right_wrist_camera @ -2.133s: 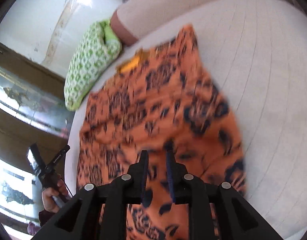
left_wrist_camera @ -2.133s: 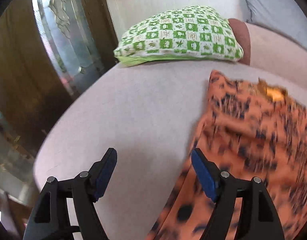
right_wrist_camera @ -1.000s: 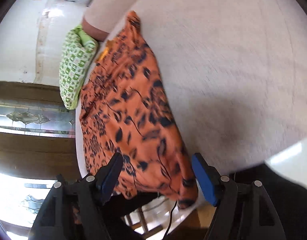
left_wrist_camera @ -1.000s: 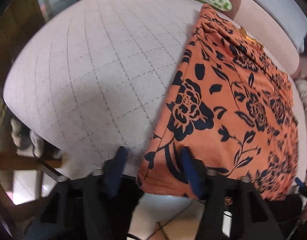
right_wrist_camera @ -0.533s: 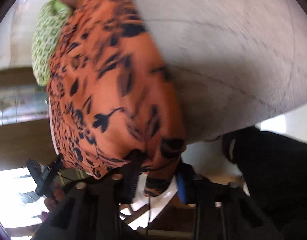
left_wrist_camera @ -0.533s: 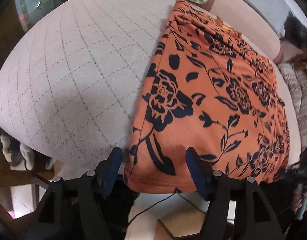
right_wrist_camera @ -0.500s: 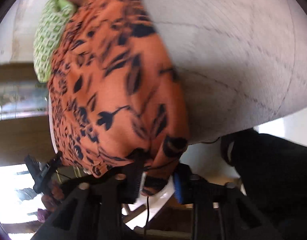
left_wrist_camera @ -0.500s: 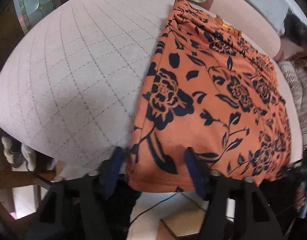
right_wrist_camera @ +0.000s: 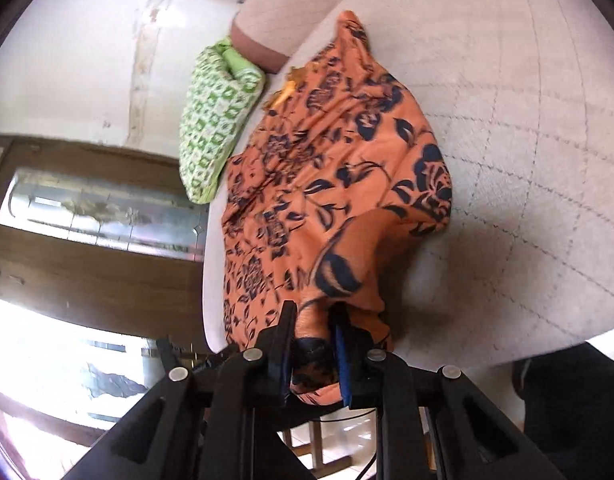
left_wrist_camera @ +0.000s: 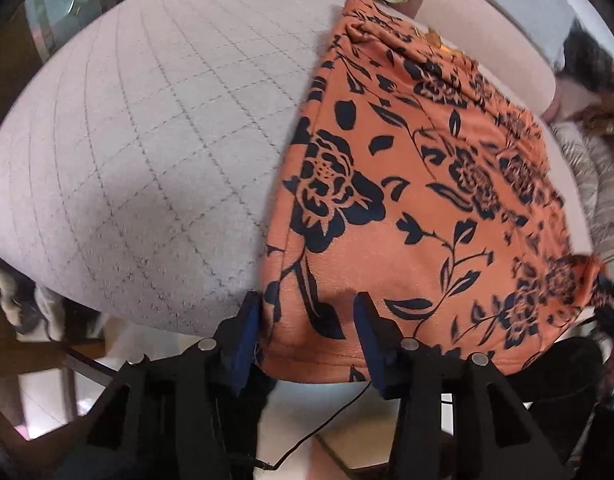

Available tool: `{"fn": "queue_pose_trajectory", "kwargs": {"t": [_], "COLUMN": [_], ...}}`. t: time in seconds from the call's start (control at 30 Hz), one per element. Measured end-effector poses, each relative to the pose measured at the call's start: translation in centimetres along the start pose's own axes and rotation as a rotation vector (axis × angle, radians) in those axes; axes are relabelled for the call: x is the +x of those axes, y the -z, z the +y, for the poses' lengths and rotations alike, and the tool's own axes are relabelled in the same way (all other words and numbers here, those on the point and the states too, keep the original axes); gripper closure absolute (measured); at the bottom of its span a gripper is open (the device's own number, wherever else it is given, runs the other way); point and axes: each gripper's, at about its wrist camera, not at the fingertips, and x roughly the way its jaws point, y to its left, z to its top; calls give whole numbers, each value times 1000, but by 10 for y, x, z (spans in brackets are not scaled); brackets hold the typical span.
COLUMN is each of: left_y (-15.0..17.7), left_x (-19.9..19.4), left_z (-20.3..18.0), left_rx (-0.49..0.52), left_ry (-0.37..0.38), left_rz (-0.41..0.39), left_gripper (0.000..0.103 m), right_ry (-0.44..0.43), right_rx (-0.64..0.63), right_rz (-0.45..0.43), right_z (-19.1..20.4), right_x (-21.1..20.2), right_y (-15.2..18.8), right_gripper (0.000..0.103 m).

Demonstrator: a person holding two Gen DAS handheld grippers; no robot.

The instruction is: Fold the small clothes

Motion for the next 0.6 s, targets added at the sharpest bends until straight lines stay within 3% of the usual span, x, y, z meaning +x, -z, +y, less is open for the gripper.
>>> {"fn": "queue_pose_trajectory", "kwargs": {"t": [0.07,0.17,0.23,0.43,0.6], "left_y": [-2,-5,-5,-6,-10], "left_x": [2,0,-1,-1,5], "left_z": [-6,-5,-5,-6,-3], "left_rx": [14,-8,-8,-12,-3], "left_ry": [-51,-34,-21,0,25], "left_rz": [-2,-19,-20,-24,16], "left_gripper": [65,95,95,96,95], "right_ry": [18,36,46,-35,37], "right_rx": [33,116,140,255,165], "right_rz": [11,68,87,120,108], "right_z": [-11,-33,-38,-60,-48], "right_x": [11,30,35,38,35], "right_y": [-3,-7,-7,-11,-9], "right_gripper": [83,81,80,80,84]}}
